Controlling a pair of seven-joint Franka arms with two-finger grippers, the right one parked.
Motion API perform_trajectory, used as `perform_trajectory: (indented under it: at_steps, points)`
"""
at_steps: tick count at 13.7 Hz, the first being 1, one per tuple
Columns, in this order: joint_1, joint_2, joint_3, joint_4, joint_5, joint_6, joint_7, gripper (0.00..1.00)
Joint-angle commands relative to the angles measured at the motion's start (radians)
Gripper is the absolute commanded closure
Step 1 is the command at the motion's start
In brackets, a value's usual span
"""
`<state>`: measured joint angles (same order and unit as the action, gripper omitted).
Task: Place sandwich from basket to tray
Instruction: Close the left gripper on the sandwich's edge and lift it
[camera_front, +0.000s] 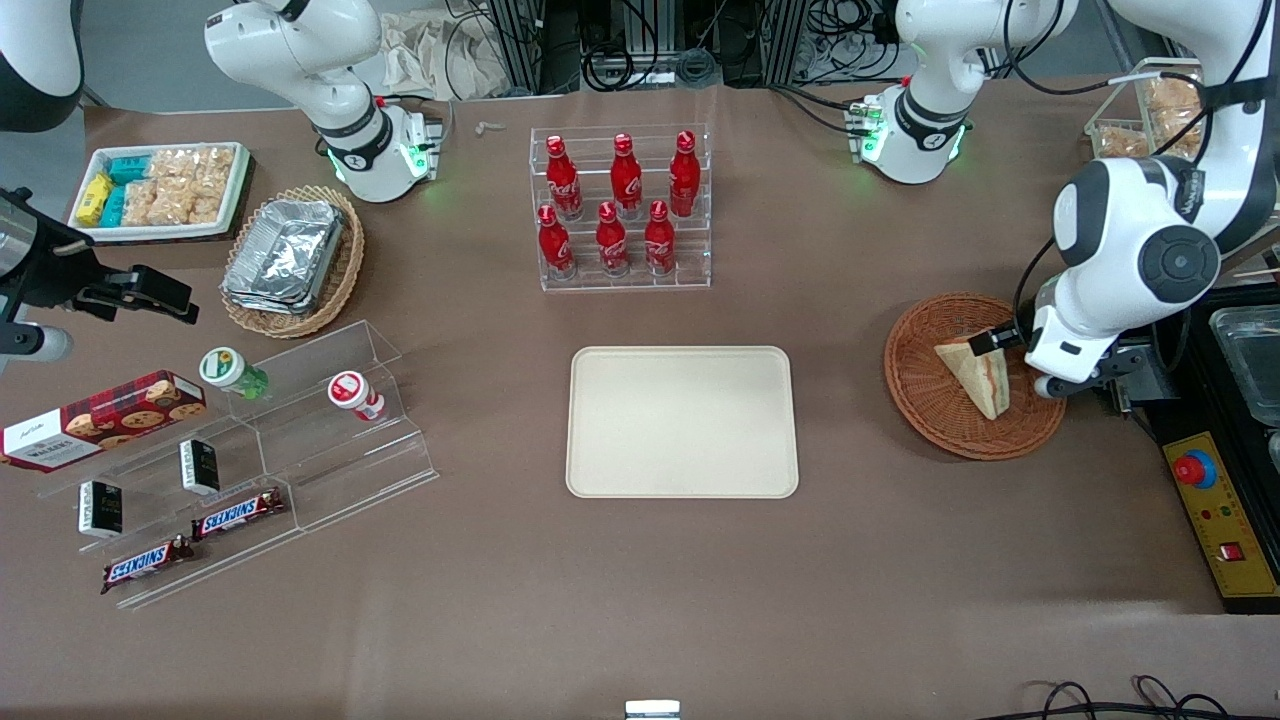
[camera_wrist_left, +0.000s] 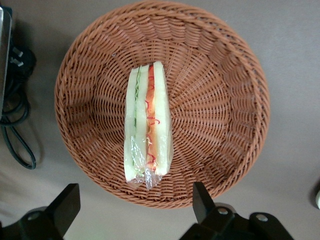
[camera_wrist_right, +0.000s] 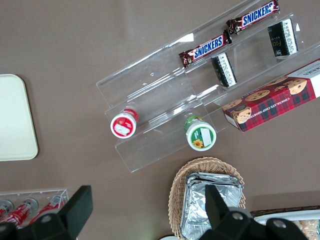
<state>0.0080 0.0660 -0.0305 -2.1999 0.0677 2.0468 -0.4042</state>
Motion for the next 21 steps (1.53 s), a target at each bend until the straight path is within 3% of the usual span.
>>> perform_trajectory:
  at_steps: [1, 9, 15, 16, 18, 21]
  points:
    - [0.004, 0.023, -0.002, -0.011, -0.002, 0.032, -0.077, 0.0]
    - [0.012, 0.064, 0.006, -0.093, 0.0, 0.145, -0.122, 0.01]
    - [0.018, 0.092, 0.006, -0.096, 0.003, 0.171, -0.149, 0.14]
    - [0.018, 0.097, 0.006, -0.096, 0.006, 0.173, -0.159, 0.23]
    - [0.018, 0.098, 0.004, -0.095, 0.01, 0.179, -0.173, 0.53]
    - [0.017, 0.098, 0.004, -0.092, 0.01, 0.177, -0.179, 0.84]
